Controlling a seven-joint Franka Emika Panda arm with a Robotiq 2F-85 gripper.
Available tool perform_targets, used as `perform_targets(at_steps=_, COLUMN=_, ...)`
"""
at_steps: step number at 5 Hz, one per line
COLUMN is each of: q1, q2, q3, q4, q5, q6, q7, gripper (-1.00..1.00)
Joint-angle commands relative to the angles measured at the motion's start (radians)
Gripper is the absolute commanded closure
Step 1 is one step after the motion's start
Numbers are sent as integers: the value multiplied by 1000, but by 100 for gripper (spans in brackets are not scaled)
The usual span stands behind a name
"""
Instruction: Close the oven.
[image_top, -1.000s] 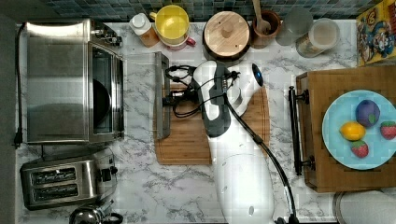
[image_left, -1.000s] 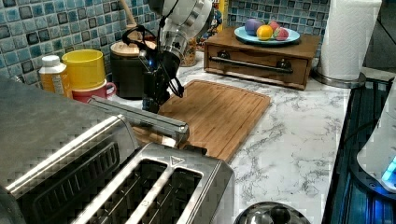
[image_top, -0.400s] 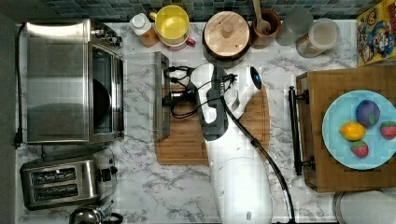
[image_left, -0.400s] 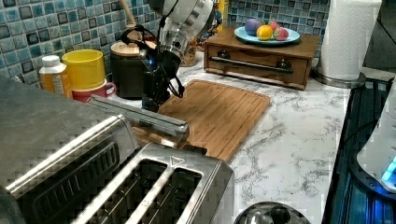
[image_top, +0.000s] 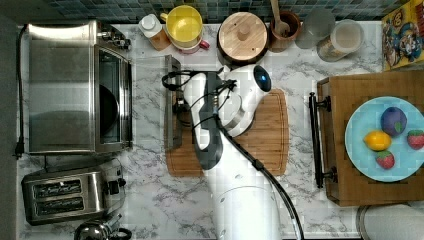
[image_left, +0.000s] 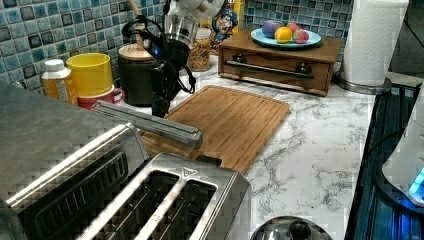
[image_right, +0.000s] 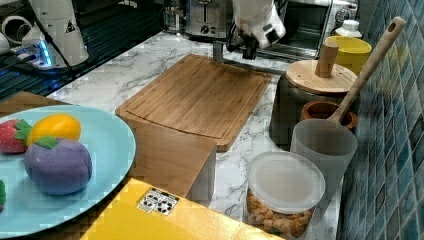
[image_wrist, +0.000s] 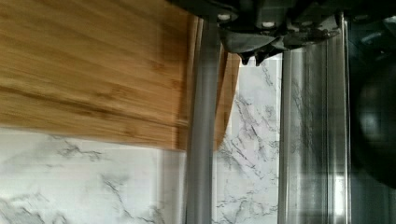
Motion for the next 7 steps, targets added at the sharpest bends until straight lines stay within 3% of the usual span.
perform_targets(at_steps=1, q1=264, q2=-57, q3=169, q4=258, q5=-146, q6=-15, q7=229, gripper=100)
perform_targets(at_steps=2, q1=304, q2=-113, q3=176, q4=236, q5=-213, q6=50, q7=280, gripper=100)
perform_targets(at_steps=4, q1=297, q2=-193, q3=219, q4=214, q5=-178, q6=84, q7=269, gripper=100)
perform_targets(at_steps=5, q1=410, q2=-237, q3=249, q4=235, q5=-337, q6=119, q7=491, gripper=100)
perform_targets(at_steps=7, q1=572, q2=-115, q3=284, q4=425, q5=-709, q6=27, q7=798, gripper=100)
